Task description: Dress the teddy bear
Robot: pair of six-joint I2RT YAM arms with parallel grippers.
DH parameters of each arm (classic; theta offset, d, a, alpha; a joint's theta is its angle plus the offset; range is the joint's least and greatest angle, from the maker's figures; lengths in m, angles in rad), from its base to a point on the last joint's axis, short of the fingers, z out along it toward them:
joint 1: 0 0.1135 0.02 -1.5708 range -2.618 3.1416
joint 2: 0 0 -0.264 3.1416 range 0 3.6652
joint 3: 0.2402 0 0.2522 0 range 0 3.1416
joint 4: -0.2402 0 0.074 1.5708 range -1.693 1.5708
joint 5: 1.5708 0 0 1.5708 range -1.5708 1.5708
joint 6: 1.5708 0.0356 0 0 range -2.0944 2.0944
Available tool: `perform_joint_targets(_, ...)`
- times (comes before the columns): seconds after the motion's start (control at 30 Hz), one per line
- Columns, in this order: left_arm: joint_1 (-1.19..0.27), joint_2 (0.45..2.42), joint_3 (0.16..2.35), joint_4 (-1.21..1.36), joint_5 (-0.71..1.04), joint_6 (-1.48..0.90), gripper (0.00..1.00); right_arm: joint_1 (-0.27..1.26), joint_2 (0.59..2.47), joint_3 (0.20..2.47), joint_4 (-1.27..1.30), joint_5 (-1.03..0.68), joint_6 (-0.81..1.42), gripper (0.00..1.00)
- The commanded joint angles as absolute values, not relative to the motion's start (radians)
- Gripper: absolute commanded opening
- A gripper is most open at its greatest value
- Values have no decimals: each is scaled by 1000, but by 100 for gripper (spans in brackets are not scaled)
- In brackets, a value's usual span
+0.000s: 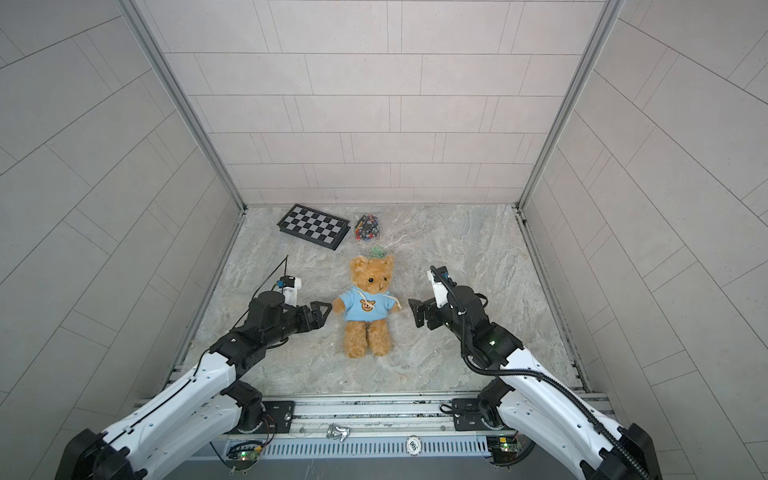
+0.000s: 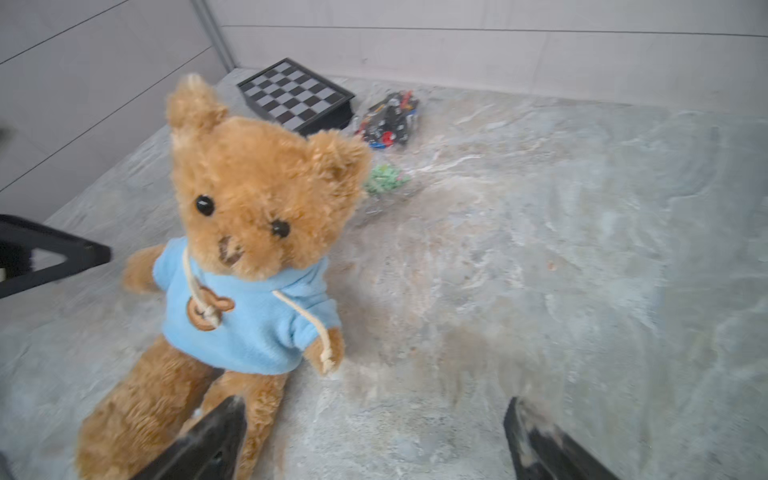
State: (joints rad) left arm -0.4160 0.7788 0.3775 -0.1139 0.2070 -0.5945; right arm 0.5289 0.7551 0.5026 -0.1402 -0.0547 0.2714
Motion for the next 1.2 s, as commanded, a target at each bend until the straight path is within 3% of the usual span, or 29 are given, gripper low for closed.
perform_joint_targets(0.0, -374, 705, 391, -207, 72, -556, 100, 470, 722, 482, -148, 39, 245, 100)
perform_joint_targets(0.37, -344, 711, 482, -235, -411, -511, 100, 313, 646, 309, 64, 287, 226, 100)
perform_joint_targets(0.63, -342, 648, 347, 84, -654, -276, 100, 146, 673, 230, 266, 211, 218, 100)
perform_joint_targets(0.8, -343, 697, 272, 245, -697, -131, 100, 125, 791, 219, 387, 213, 128, 100)
perform_joint_targets(1.0, -330, 959, 131, 732, -717, -2, 100, 116, 1009, 181, 621, 250, 96, 100)
perform_joint_targets(1.17, -254, 1080, 132, 916, -542, 34, 100, 116, 1125, 182, 753, 269, 94, 100)
